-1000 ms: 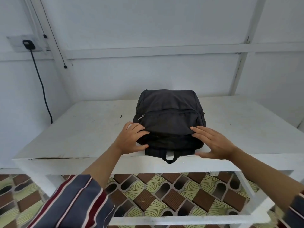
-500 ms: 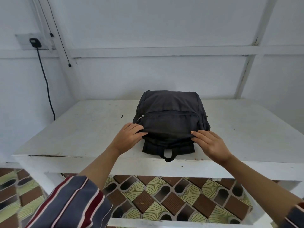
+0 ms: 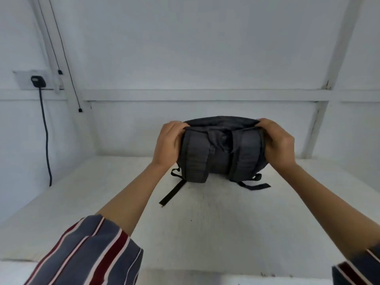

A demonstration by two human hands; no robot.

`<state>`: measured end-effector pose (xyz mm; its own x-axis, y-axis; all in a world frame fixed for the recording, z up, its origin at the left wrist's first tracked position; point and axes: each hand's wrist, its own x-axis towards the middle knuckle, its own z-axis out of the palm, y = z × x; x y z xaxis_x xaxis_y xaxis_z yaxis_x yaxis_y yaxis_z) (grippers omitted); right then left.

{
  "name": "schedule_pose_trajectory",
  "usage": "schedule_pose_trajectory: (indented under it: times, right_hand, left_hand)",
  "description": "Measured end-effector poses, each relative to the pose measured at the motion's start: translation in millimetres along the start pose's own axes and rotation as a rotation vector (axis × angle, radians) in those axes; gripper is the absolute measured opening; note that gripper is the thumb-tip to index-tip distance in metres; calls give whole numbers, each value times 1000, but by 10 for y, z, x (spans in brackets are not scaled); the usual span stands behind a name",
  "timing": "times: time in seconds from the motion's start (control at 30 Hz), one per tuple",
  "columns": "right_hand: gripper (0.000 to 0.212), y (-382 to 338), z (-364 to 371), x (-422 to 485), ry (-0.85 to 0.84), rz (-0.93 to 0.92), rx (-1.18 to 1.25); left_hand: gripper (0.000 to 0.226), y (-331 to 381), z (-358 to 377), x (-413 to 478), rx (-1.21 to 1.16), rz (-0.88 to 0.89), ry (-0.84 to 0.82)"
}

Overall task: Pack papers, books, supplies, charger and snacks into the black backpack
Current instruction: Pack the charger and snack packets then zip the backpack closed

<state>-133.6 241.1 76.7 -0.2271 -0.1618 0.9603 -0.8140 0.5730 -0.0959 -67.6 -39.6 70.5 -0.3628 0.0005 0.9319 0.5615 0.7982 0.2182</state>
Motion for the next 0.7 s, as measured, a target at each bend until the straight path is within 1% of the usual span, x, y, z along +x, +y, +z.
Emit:
schedule_pose_trajectory:
  times: [0.1, 0.23, 0.33, 0.43, 0.53, 0.6, 0.7]
  right_hand:
    - [37, 194, 226, 547, 40, 79, 4]
    - [34, 527, 557, 1088, 55, 181, -16]
    - [31, 797, 803, 1357, -18, 290, -48]
    - [29, 1073, 1001, 1574, -124, 326, -82]
    - [28, 1294, 1174, 1734, -197, 344, -99]
    - [27, 1388, 1294, 1797, -204, 381, -81]
    - [25, 1510, 1469, 1830, -145, 481, -54]
  left_hand:
    - [29, -175, 245, 553, -117, -37, 70]
    - [32, -420, 582, 1184, -244, -137, 58]
    - [26, -662, 846, 1561, -267, -214, 36]
    - [22, -884, 1049, 1847, -265, -358, 13]
    - [20, -1106, 1210, 2030, -239, -507, 23]
    - [16, -1245, 1312, 2072, -164, -545, 67]
    - [19, -1416, 1462, 2041, -51, -611, 137]
